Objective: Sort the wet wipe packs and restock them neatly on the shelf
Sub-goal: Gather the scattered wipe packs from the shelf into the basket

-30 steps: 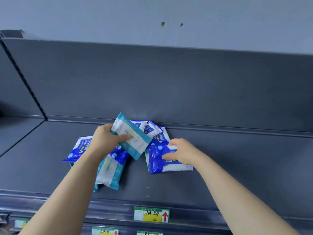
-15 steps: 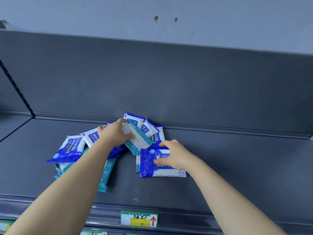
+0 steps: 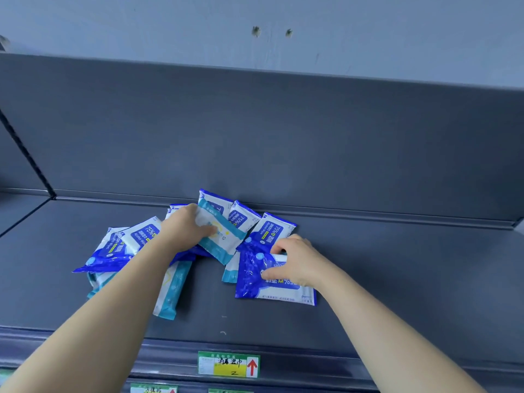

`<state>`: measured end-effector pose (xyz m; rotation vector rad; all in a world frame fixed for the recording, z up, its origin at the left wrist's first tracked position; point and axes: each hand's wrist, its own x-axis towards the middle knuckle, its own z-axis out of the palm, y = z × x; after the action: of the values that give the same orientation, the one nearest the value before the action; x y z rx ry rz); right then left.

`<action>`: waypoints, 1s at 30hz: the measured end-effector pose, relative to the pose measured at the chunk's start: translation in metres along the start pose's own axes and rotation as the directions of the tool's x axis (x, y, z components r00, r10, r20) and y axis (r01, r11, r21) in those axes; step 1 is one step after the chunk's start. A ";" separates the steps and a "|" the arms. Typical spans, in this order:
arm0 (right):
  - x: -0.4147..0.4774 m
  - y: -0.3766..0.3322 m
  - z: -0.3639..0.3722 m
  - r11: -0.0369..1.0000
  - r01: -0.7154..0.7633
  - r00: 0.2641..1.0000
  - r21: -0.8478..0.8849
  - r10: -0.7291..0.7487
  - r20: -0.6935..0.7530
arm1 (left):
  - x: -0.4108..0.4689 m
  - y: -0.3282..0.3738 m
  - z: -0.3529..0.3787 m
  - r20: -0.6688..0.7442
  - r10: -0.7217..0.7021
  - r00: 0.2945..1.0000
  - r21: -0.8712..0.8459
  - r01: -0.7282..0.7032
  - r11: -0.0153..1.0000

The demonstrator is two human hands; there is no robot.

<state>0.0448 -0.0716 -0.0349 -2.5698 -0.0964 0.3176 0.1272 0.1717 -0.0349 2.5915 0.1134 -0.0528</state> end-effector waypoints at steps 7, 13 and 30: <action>0.000 -0.008 -0.005 0.999 -0.024 0.997 0.030 0.022 0.073 | -0.008 0.021 0.001 0.148 0.018 0.989 0.007 -0.019 1.000; -0.001 0.002 -0.013 0.988 -0.155 0.982 -0.014 0.156 0.102 | -0.017 0.026 0.003 0.035 -0.032 0.999 -0.030 0.033 0.999; -0.033 0.036 -0.081 0.976 -0.040 0.991 0.214 0.067 -0.120 | -0.015 0.039 0.020 0.199 -0.144 0.969 -0.518 0.229 0.824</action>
<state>0.0325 -0.1478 0.0204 -2.3772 0.0512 0.1741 0.1152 0.1273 -0.0313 1.9944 0.2850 -0.2535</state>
